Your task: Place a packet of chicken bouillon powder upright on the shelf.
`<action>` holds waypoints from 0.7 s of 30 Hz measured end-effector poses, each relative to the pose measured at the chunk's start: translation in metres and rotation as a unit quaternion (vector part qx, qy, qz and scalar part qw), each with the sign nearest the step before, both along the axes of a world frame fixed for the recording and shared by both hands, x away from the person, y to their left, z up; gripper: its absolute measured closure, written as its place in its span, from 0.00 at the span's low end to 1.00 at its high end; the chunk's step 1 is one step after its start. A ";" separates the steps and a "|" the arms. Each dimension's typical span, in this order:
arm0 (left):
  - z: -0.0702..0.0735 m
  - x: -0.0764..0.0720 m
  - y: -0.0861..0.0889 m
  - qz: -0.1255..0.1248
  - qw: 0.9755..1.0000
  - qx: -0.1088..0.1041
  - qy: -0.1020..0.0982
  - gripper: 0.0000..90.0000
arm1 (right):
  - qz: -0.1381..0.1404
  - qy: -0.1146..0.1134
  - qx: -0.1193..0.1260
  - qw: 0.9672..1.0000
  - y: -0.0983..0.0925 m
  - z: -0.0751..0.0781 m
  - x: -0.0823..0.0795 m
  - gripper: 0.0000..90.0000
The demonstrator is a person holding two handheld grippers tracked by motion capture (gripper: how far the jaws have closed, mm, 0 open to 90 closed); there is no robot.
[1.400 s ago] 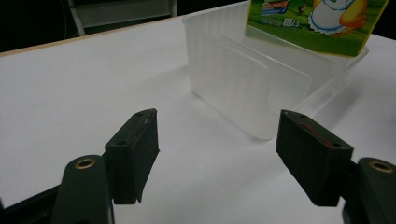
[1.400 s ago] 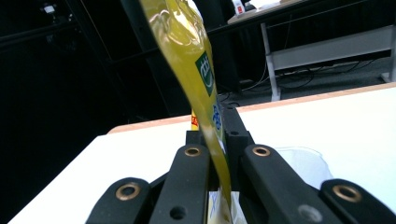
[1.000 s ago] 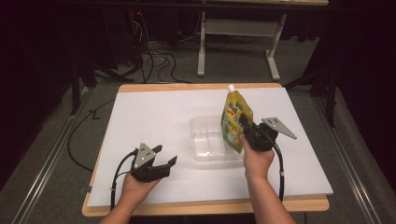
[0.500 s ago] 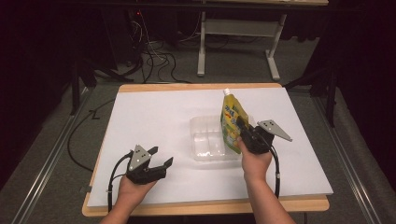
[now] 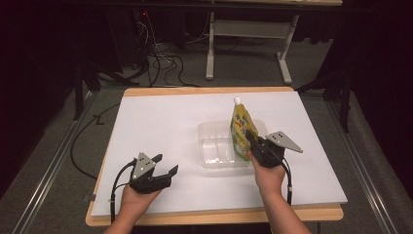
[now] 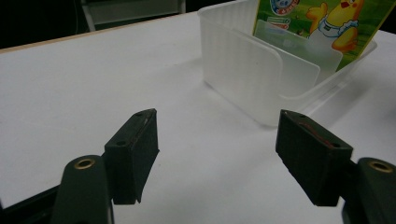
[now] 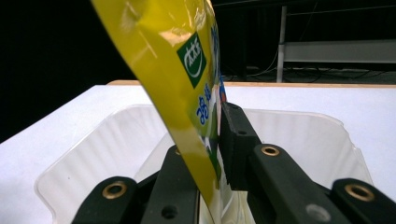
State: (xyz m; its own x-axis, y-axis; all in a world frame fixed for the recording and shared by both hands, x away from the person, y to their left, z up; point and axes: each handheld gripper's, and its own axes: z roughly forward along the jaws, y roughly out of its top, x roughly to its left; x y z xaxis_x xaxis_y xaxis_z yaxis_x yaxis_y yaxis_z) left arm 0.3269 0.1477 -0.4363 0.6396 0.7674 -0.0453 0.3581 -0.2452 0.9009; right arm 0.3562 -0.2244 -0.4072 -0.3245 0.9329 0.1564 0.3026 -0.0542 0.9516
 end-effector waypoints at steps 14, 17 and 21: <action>-0.002 0.009 0.013 0.020 1.000 -0.014 0.012 0.33 | 0.105 -0.014 -0.041 0.994 -0.021 0.027 -0.040 0.41; -0.002 0.011 0.018 0.029 0.999 -0.018 0.014 0.33 | 0.095 -0.031 -0.033 0.994 -0.042 0.031 -0.049 0.40; -0.004 0.013 0.024 0.040 0.999 -0.015 0.020 0.33 | 0.043 -0.032 -0.020 0.998 -0.086 0.022 -0.046 0.36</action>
